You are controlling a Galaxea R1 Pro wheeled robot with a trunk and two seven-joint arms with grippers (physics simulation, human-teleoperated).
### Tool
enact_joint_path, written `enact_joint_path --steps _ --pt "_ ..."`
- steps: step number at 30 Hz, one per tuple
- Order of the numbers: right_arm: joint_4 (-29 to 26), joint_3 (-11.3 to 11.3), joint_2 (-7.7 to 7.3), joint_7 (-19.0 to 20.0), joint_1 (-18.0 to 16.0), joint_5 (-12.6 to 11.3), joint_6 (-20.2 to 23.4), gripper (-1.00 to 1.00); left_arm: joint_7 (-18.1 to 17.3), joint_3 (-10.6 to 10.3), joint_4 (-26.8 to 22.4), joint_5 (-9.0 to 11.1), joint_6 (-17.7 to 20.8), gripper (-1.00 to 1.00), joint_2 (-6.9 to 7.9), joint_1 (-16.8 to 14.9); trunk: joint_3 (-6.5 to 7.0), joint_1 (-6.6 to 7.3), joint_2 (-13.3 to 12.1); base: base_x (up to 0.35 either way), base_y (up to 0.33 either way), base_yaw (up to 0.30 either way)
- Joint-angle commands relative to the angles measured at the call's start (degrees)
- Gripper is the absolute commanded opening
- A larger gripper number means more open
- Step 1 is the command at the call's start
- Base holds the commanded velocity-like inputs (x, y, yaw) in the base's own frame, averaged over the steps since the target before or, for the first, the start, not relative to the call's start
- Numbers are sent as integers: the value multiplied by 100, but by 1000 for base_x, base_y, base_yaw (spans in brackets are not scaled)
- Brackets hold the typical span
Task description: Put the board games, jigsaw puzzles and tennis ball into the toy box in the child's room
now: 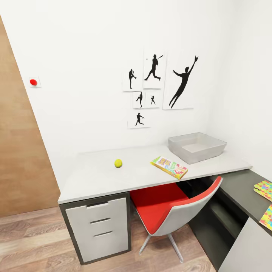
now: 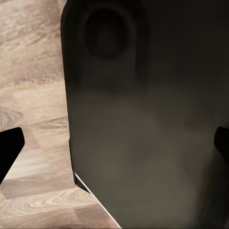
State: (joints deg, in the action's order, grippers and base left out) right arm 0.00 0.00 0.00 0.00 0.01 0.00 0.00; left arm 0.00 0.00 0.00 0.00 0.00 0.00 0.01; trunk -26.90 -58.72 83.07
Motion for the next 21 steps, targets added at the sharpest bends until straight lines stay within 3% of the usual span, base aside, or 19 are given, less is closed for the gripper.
enact_joint_path --steps 1,11,21 --pt "0 0 0 0 -1 0 0 100 0 0 0 0 0 100 0 -1 -3 0 1 0 0 0" --pt "-35 -6 179 -11 -10 -29 25 100 9 -3 -119 31 -79 100 -44 -10 -3 0 1 0 0 0" --pt "-35 27 200 -10 -10 1 9 100 -1 -33 -123 18 -65 100 -60 -10 -3 0 1 0 0 0"
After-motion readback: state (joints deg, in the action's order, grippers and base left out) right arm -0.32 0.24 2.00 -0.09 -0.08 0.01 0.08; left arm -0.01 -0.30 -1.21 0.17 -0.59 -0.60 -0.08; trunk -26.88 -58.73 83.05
